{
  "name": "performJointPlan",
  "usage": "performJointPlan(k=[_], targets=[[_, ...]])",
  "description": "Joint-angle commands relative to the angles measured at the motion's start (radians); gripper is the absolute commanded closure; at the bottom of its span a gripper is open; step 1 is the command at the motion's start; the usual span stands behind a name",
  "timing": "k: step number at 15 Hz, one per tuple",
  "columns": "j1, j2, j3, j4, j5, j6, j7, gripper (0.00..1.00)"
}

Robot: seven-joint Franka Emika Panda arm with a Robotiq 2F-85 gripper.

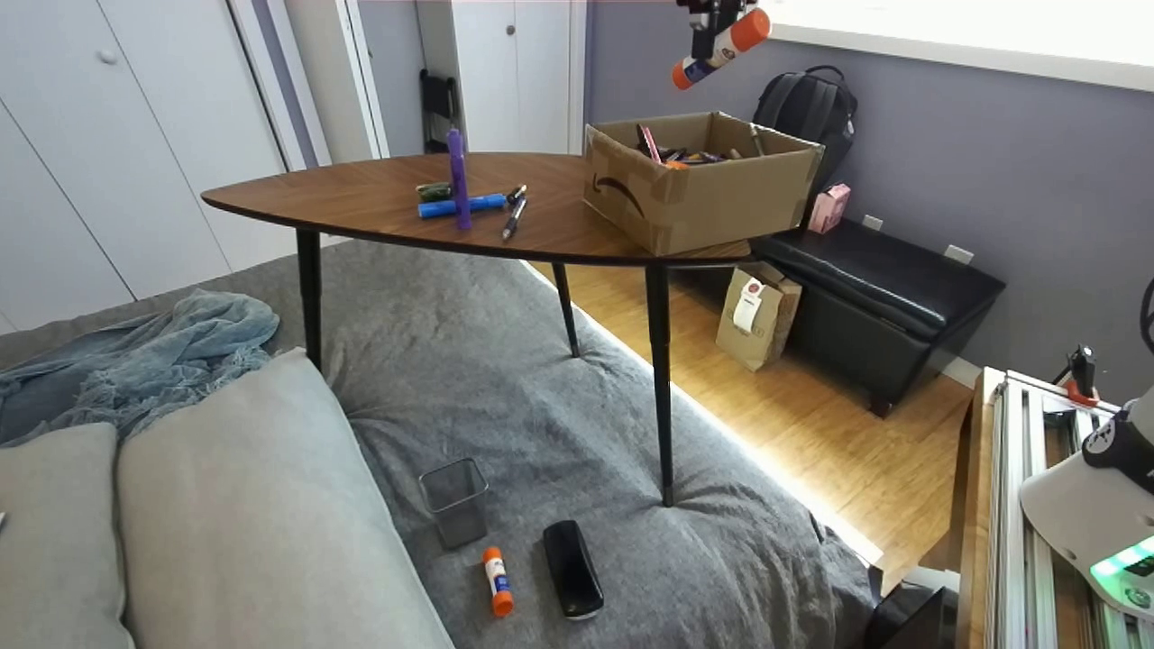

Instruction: Remove the glue stick from the box and put it on the table.

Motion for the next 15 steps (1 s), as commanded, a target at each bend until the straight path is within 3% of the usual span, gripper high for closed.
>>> performJointPlan(k=[1,5,10,15], targets=[[0.062,0.195,-0.032,0.233,0.061,-0.194,0.110,0.92],[0.093,0.384,-0.060,0.419,0.166,-0.327,0.211,0.92],[0.077,0.593,-0.101,0.637,0.362,-0.486,0.284,0.92],[0.045,0.740,-0.123,0.793,0.504,-0.535,0.388,0.92]])
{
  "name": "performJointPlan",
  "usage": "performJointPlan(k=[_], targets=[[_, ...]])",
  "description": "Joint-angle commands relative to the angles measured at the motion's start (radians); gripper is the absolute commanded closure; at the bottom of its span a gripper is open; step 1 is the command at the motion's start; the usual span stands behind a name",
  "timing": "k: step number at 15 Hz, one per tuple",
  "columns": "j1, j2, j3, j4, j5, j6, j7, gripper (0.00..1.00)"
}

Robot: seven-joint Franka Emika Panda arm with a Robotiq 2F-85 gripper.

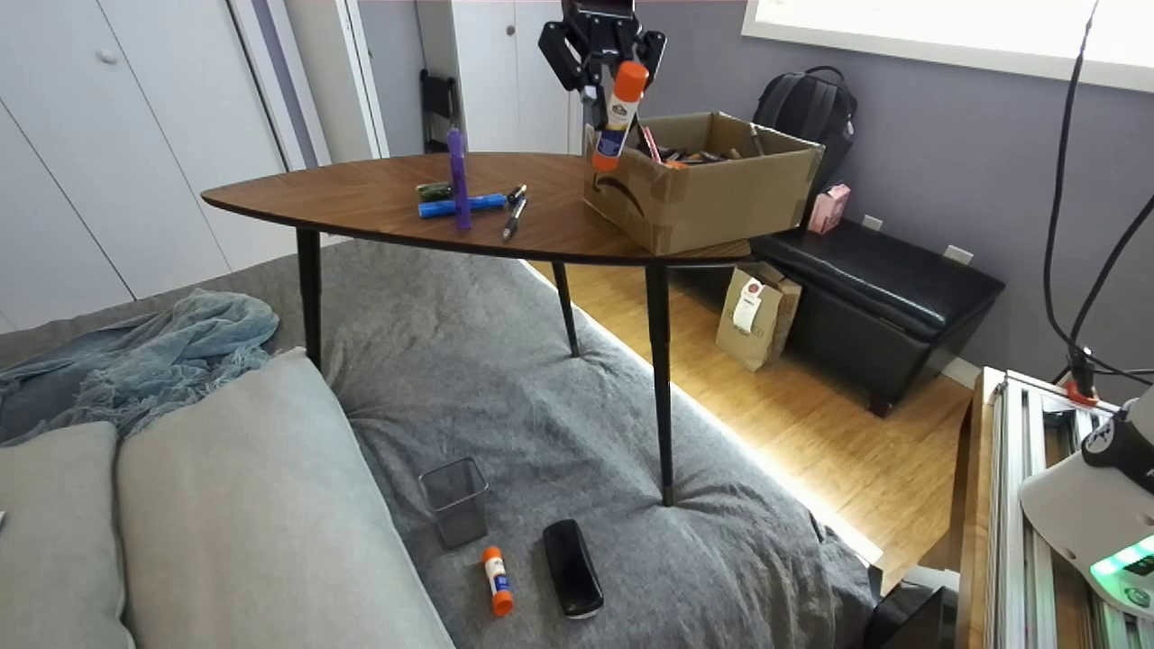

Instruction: Remove the glue stick from the box and put it on the table.

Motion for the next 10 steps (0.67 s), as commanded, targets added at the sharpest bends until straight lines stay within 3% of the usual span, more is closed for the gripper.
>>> performJointPlan(k=[1,10], targets=[[-0.026,0.125,-0.008,0.168,0.110,-0.060,0.096,0.92],[-0.076,0.286,0.010,0.309,0.183,-0.074,0.316,0.92]])
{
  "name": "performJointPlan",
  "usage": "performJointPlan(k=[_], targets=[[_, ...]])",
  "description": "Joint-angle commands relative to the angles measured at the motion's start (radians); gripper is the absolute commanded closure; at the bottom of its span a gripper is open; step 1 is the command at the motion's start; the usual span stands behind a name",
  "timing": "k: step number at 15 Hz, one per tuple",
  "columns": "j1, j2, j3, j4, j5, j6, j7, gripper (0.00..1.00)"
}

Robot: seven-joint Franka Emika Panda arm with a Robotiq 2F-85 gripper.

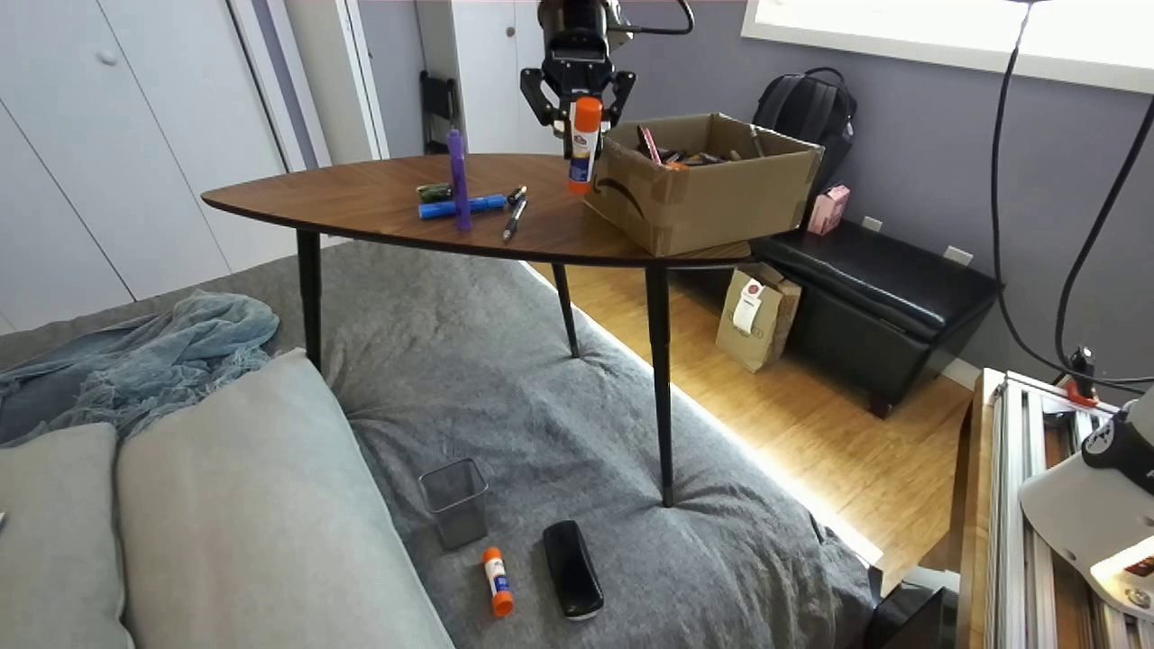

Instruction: Remove the glue stick from the box and put it on the table.

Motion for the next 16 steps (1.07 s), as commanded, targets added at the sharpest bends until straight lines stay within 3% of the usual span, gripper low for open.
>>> performJointPlan(k=[1,8,9,16], targets=[[-0.023,0.072,0.015,0.086,0.086,-0.034,0.158,0.92],[-0.032,0.117,0.013,0.091,0.153,0.031,0.235,0.92],[-0.028,0.088,0.004,0.042,0.132,0.024,0.202,0.70],[-0.027,0.094,0.004,0.046,0.132,0.030,0.202,0.70]])
